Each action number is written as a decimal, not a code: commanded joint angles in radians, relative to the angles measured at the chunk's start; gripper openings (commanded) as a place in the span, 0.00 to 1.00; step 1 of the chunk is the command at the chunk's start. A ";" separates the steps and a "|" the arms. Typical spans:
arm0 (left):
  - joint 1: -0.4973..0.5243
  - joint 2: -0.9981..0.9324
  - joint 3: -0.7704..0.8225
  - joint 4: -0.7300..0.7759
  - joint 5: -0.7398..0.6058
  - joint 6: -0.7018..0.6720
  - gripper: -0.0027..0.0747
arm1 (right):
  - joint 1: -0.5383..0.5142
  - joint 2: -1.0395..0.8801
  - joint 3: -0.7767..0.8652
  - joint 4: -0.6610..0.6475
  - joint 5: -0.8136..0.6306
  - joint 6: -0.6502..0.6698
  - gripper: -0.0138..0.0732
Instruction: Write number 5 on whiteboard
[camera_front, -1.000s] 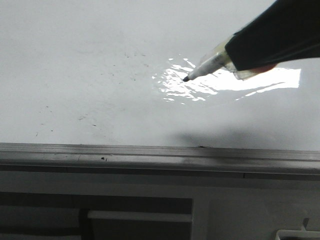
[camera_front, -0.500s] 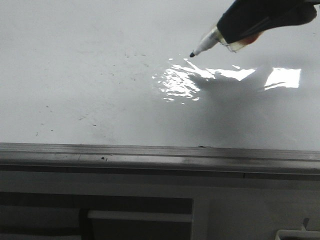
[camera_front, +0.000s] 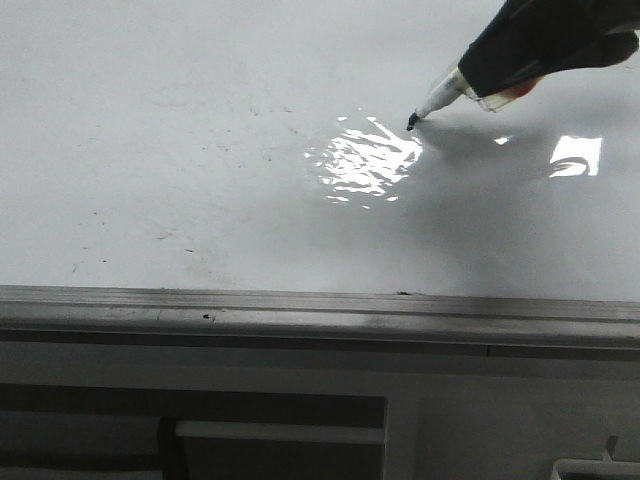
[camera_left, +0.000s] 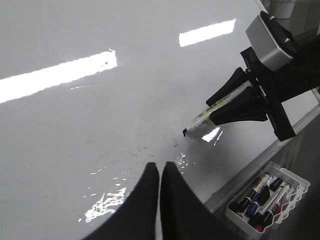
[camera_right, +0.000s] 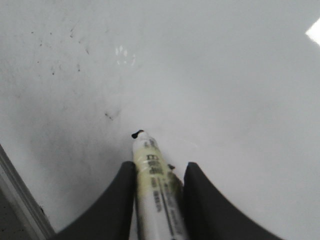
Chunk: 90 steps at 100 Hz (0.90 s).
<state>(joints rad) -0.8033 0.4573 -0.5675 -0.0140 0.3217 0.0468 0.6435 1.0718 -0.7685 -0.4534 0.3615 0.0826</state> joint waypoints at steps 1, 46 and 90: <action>0.001 0.003 -0.028 -0.012 -0.070 -0.009 0.01 | -0.011 -0.013 -0.036 -0.027 -0.043 0.002 0.09; 0.001 0.003 -0.028 -0.031 -0.070 -0.009 0.01 | 0.044 0.007 0.022 0.019 0.024 0.088 0.09; 0.001 0.003 -0.028 -0.031 -0.070 -0.009 0.01 | 0.027 -0.006 0.022 -0.057 0.148 0.142 0.09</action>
<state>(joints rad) -0.8033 0.4573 -0.5675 -0.0344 0.3217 0.0468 0.6898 1.0806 -0.7296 -0.4280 0.4162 0.1880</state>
